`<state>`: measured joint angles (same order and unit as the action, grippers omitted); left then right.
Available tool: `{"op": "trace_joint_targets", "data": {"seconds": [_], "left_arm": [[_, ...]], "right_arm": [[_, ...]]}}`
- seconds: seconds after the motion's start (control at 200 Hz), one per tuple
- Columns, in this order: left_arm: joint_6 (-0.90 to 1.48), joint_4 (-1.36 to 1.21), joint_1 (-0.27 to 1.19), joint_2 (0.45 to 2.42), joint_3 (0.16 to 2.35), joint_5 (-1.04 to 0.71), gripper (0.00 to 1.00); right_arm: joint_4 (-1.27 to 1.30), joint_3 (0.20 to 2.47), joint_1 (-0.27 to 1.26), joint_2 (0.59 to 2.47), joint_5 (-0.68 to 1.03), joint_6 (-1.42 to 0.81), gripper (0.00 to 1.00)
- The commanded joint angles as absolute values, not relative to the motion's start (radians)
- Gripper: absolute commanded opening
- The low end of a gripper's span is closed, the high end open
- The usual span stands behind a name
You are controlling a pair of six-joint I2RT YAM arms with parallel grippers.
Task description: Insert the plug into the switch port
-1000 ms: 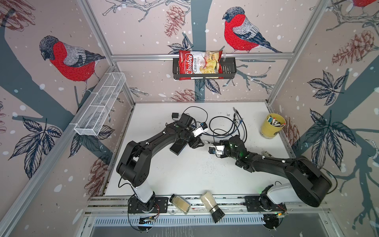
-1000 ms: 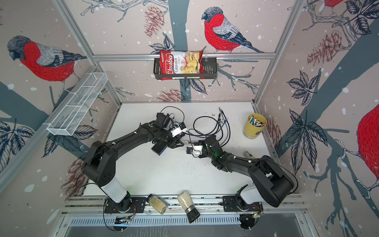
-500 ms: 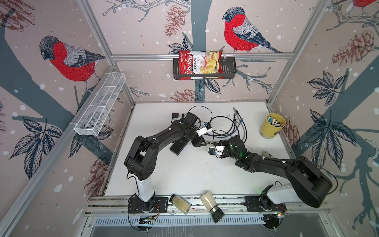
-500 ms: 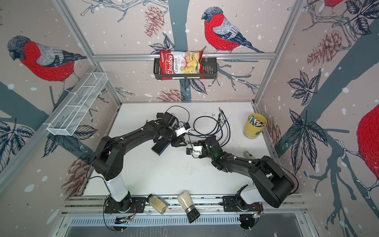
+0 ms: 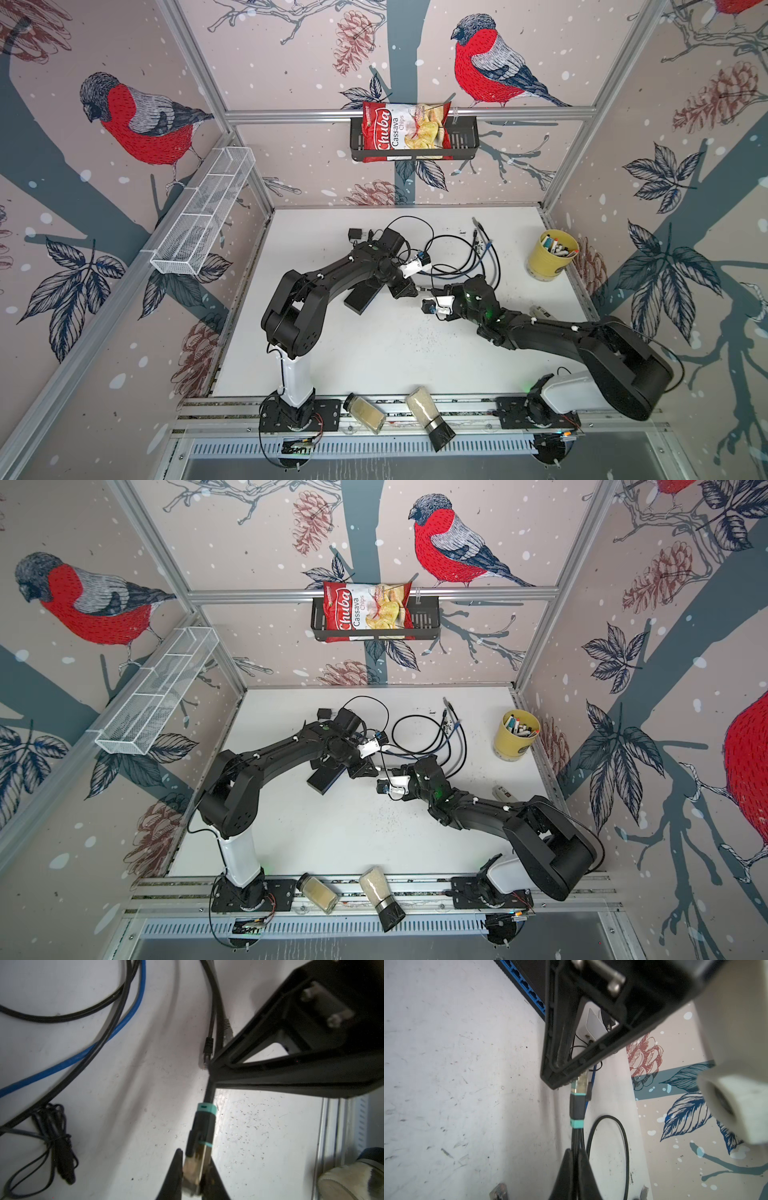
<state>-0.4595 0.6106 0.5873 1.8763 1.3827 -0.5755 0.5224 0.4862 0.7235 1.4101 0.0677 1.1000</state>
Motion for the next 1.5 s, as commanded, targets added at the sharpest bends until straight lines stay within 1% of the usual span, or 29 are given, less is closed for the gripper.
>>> {"op": "trace_joint_targets", "data": {"seconds": [0.0, 0.08, 0.355, 0.475, 0.52, 0.6, 0.675, 0.85, 1.206, 1.296, 1.346, 1.361, 1.381, 1.466, 1.496], "left_arm": [[-0.446, 0.614, 0.588, 1.875, 1.396, -0.562, 0.08], [-0.446, 0.613, 0.59, 1.873, 1.397, -0.558, 0.0], [-0.445, 0.611, 0.598, 1.867, 1.386, -0.534, 0.0], [-0.449, 0.62, 0.597, 1.858, 1.385, -0.538, 0.21], [-0.447, 0.617, 0.595, 1.852, 1.385, -0.541, 0.26], [-0.435, 0.609, 0.587, 1.843, 1.388, -0.552, 0.31], [-0.424, 0.606, 0.567, 1.838, 1.398, -0.587, 0.32], [-0.419, 0.629, 0.552, 1.845, 1.426, -0.654, 0.32], [-0.422, 0.698, 0.549, 1.882, 1.459, -0.702, 0.32], [-0.419, 0.702, 0.549, 1.891, 1.463, -0.715, 0.27], [-0.417, 0.703, 0.548, 1.895, 1.468, -0.723, 0.2], [-0.419, 0.703, 0.548, 1.896, 1.468, -0.724, 0.14], [-0.419, 0.704, 0.546, 1.896, 1.469, -0.725, 0.1], [-0.425, 0.693, 0.55, 1.885, 1.46, -0.714, 0.0], [-0.423, 0.684, 0.55, 1.88, 1.454, -0.703, 0.0]], "right_arm": [[0.564, 0.487, 0.726, 1.414, 0.075, 1.098, 0.03], [0.563, 0.491, 0.727, 1.419, 0.072, 1.093, 0.04], [0.563, 0.495, 0.73, 1.429, 0.071, 1.086, 0.05], [0.568, 0.492, 0.73, 1.428, 0.064, 1.093, 0.04], [0.569, 0.491, 0.73, 1.428, 0.057, 1.095, 0.04], [0.591, 0.481, 0.733, 1.426, 0.043, 1.098, 0.04], [0.609, 0.47, 0.736, 1.421, 0.035, 1.1, 0.04], [0.676, 0.447, 0.744, 1.42, 0.006, 1.104, 0.04], [0.774, 0.436, 0.758, 1.441, -0.031, 1.134, 0.04], [0.778, 0.439, 0.761, 1.444, -0.03, 1.135, 0.04], [0.779, 0.44, 0.76, 1.447, -0.03, 1.132, 0.04], [0.778, 0.44, 0.761, 1.448, -0.031, 1.131, 0.04], [0.778, 0.442, 0.761, 1.45, -0.03, 1.131, 0.04], [0.762, 0.448, 0.761, 1.453, -0.028, 1.126, 0.05], [0.753, 0.453, 0.761, 1.455, -0.028, 1.121, 0.06]]}}
